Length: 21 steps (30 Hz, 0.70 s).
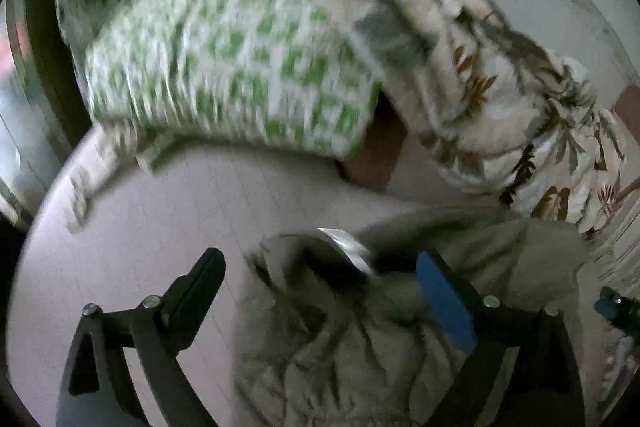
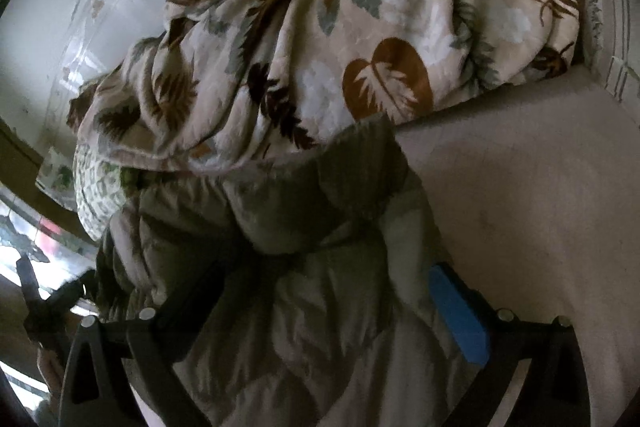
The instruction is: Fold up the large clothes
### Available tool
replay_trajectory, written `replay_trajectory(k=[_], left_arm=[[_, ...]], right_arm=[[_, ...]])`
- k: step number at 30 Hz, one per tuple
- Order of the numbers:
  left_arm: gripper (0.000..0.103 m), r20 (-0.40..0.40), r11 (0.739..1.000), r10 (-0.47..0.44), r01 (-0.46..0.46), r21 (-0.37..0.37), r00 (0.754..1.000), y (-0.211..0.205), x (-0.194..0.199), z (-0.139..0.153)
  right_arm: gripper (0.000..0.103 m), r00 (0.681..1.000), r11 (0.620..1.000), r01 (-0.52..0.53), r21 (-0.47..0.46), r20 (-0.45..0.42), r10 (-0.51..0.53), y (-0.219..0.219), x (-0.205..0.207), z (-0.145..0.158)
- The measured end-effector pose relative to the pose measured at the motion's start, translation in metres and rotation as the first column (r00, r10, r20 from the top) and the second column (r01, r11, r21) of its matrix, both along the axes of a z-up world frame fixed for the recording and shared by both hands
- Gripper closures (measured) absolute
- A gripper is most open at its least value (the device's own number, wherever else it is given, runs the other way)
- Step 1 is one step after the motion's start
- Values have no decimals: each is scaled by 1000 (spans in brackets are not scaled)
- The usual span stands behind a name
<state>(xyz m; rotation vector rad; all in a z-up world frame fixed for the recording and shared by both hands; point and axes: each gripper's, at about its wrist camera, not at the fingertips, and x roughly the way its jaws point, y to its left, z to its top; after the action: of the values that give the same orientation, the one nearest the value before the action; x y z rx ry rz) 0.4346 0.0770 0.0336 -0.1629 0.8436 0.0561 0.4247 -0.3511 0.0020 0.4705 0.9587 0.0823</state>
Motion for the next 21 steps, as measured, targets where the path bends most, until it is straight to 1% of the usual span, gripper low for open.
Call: replay_trajectory(k=[3,6,9,11,12,13,15,18,19,21], left_arm=[[6,-3,998,-48,48,47,999,-16,-10,6],[7,16,992,-91,89,90,996,-37,-27,2],[7,19,986,-140,138,89,990,-58,-45,-14],[7,-17,981,-176,177,80,984,-73,-50,-28],[7,-34,978,-187,190,86,982,-82,-49,-34],[7,-42,975,-191,194,107,981,-91,-49,-39],[7,-42,967,-211,215,138,977,-107,-46,-44],[7,-70,953,-229,239,186,971,-133,-34,-55],[7,-90,948,-224,238,209,970,-139,-28,-60],[6,-144,931,-194,228,284,970,-149,-14,-77]], right_arm=[[0,1000,1000,-14,-1,-5,14,5,-8,-1],[0,1000,1000,-26,-15,-9,26,12,-12,-1],[0,999,998,-49,-26,-16,48,22,-16,-1],[0,998,997,-66,-40,-25,65,30,-17,-2],[0,997,996,-73,-52,-30,72,35,-17,-2],[0,996,994,-85,-62,-34,83,39,-17,-2],[0,994,990,-107,-91,-41,104,49,-13,-3],[0,989,975,-144,-171,-42,139,71,3,0],[0,988,970,-152,-191,-40,147,76,10,0],[0,986,967,-164,-196,-47,157,84,26,-2]])
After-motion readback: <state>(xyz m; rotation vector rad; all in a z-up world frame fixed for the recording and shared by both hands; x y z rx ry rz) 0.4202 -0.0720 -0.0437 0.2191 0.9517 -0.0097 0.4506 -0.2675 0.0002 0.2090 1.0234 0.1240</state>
